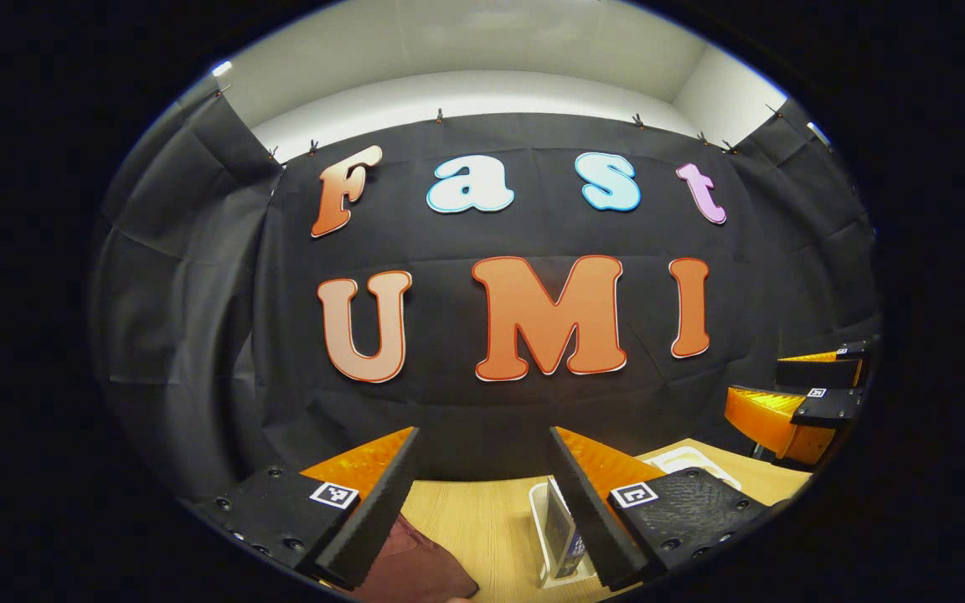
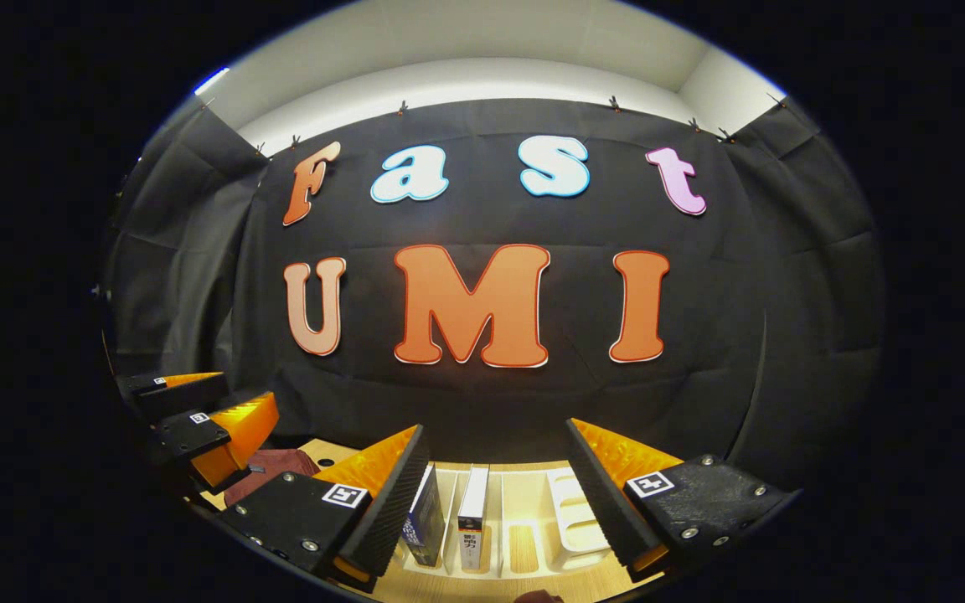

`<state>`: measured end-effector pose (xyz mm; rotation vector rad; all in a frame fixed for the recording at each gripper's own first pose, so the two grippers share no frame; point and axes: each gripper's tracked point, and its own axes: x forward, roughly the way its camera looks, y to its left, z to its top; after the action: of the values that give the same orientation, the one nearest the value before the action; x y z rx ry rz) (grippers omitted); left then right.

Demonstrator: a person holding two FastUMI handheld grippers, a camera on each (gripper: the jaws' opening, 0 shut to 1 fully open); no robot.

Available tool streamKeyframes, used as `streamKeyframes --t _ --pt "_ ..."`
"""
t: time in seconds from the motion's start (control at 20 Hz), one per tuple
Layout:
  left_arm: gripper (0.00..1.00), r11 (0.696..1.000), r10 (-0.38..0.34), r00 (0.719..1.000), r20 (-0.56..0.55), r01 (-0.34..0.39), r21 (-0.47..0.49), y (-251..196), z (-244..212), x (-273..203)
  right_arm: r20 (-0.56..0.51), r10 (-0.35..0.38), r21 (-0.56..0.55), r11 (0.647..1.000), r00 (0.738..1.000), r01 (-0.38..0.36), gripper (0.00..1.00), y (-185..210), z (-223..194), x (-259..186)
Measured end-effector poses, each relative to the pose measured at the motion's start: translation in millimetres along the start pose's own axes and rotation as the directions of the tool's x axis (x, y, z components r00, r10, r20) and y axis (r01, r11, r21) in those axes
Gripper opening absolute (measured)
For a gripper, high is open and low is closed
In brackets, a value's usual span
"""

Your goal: Open the schoolbag, grab two books from the bookshelf and put them into the schoolbag.

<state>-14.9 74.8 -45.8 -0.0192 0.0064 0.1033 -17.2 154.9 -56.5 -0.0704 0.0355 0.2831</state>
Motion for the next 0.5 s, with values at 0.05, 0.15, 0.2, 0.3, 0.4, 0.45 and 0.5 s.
streamKeyframes --t 0.05,0.15,0.2,0.3,0.4,0.45,0.5 --pt "0.93 1.000 0.004 1.000 -0.004 -0.004 -0.007 -1.5 -1.2 0.4 0.003 0.004 -0.001 1.000 1.000 -0.004 0.96 -0.6 0.0 1.4" --pt "0.94 1.000 0.011 1.000 -0.011 -0.011 -0.007 -7.8 -5.1 -2.4 -0.003 0.015 0.016 1.000 1.000 -0.015 0.96 -0.6 -3.4 2.2" --pt "0.94 1.000 0.025 1.000 -0.009 -0.025 -0.002 -6.7 -6.5 -2.3 -0.009 0.021 0.028 0.999 1.000 -0.021 0.96 0.0 -6.2 3.6" --pt "0.93 0.999 0.036 0.999 0.000 -0.036 -0.009 -7.0 -4.6 -2.8 -0.019 0.034 0.039 0.999 0.999 -0.033 0.96 1.8 -10.6 3.2" --pt "0.93 0.999 0.033 0.999 0.017 -0.033 -0.013 -8.1 -2.3 -4.3 -0.023 0.038 0.036 0.999 0.999 -0.037 0.96 1.8 -13.9 4.1" --pt "0.94 0.999 0.039 0.999 0.027 -0.038 -0.013 -6.2 -0.4 -5.0 -0.023 0.038 0.037 0.999 0.999 -0.037 1.00 1.1 -14.3 3.7" --pt "0.93 0.999 0.042 0.998 0.037 -0.041 -0.014 -4.4 1.1 -7.1 -0.022 0.040 0.038 0.998 0.999 -0.040 1.00 1.7 -14.3 3.1"
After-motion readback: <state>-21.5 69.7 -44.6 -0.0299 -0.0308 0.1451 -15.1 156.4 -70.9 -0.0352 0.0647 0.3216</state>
